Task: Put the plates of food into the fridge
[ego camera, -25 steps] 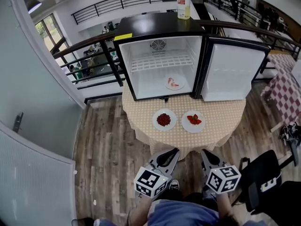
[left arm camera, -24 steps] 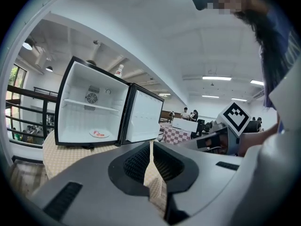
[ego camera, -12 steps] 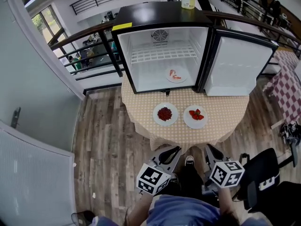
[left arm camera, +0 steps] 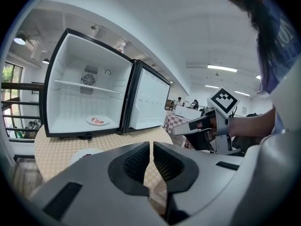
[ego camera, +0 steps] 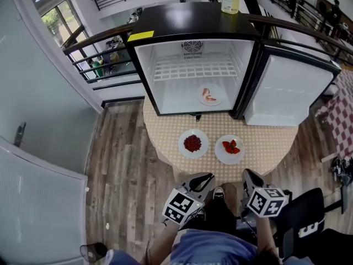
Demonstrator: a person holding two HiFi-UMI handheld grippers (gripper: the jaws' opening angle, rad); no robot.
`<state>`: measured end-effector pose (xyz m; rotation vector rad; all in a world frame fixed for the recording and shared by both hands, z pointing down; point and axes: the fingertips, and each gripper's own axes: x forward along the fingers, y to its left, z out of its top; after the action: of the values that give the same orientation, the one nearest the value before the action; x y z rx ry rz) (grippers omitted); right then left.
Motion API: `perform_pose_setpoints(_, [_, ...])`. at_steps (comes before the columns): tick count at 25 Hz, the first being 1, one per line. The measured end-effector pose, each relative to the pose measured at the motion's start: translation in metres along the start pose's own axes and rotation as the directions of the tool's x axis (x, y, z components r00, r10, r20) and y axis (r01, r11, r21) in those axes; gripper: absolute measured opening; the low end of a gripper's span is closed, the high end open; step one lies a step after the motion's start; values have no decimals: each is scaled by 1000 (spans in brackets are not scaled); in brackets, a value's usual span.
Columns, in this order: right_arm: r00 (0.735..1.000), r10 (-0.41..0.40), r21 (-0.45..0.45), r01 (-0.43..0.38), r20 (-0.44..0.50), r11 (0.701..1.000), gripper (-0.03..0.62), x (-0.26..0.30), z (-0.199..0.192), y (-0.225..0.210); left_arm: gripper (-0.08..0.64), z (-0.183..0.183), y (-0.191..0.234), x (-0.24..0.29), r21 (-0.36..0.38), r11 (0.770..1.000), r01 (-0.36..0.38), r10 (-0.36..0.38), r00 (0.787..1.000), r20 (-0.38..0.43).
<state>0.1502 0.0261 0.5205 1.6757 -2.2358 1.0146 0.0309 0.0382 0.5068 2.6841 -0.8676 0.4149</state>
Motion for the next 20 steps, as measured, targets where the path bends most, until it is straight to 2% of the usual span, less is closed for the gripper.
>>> perform_pose_setpoints(4, [999,-14,-4,14,-44,1000,18,25,-5,-33,18,-22,3,41,-24,999,41,-43,996,-79])
perform_pose_setpoints(9, [993,5,-7,-6,-114,1000,18,56,-14,-64,20,-49,16,79,-131,990,56,-74,987,-142])
perform_pose_setpoints(14, [980,22,14,-19,-197,1000,18,88,-29,-89,43,-70,34,101,-208,978,20,-63,978,-199])
perform_pose_setpoints(20, [965,17,21,-12,-261,1000,21,118,-40,-113,133,-90,54,120,-271,962,-26,-50,962,-268])
